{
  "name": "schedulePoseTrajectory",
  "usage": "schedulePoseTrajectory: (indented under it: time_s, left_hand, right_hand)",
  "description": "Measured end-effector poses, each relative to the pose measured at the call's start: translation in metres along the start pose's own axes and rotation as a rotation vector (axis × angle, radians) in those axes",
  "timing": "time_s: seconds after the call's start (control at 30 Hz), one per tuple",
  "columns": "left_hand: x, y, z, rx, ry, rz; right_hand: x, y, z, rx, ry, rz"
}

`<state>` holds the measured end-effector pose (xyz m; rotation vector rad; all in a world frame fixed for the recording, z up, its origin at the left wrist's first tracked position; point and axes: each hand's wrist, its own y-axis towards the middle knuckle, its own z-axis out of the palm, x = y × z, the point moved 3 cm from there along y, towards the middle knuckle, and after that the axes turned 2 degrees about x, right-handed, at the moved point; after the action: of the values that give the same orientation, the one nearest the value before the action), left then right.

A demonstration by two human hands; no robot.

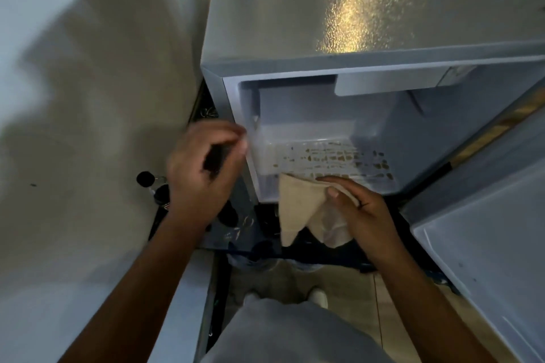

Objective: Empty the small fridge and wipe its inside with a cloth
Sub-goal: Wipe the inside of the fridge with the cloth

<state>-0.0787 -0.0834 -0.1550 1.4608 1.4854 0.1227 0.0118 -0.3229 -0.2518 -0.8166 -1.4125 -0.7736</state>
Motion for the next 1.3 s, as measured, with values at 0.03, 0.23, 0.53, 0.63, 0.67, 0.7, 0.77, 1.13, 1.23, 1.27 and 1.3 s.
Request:
schedulePoseTrajectory:
  time_s: [0.03,0.23,0.53,0.63,0.67,0.7,0.77,1.13,1.23,1.27,1.3]
  left_hand:
    - [-0.005,0.013,-0.01,-0.083,0.062,0.113]
    - [-0.001,0.097,-0.027,-0.065,0.424,0.427]
    - [0.037,0.12,-0.007,0.261,0.082,0.249]
    - [0.041,0.118,-0.001,0.216,0.023,0.244]
    - [0.043,0.117,0.001,0.198,0.004,0.239]
    - [0.045,0.116,0.004,0.177,-0.014,0.231]
    - [0.048,0.113,0.008,0.132,-0.061,0.209]
    - [0.053,0.099,0.026,-0.023,-0.195,0.225]
    - [0.057,0.098,0.025,-0.041,-0.209,0.248]
    - [0.059,0.098,0.024,-0.047,-0.21,0.256]
    - [0.061,0.097,0.024,-0.054,-0.211,0.261]
  right_hand:
    - [-0.004,0.007,-0.01,-0.045,-0.024,0.001]
    - [-0.043,0.052,-0.069,-0.298,-0.269,0.0]
    - [-0.12,0.106,-0.04,-0.295,-0.897,0.025]
    - [-0.145,0.101,-0.014,-0.195,-1.073,0.065]
    - [-0.151,0.1,-0.007,-0.165,-1.114,0.052]
    - [-0.156,0.099,-0.003,-0.133,-1.157,0.05]
    - [-0.162,0.1,-0.003,-0.083,-1.243,0.066]
    - [-0.187,0.069,-0.059,-0.231,-1.276,0.252]
    - [-0.179,0.076,-0.08,-0.26,-1.251,0.338]
    - [-0.177,0.081,-0.085,-0.264,-1.261,0.341]
    - [-0.175,0.087,-0.088,-0.263,-1.275,0.34]
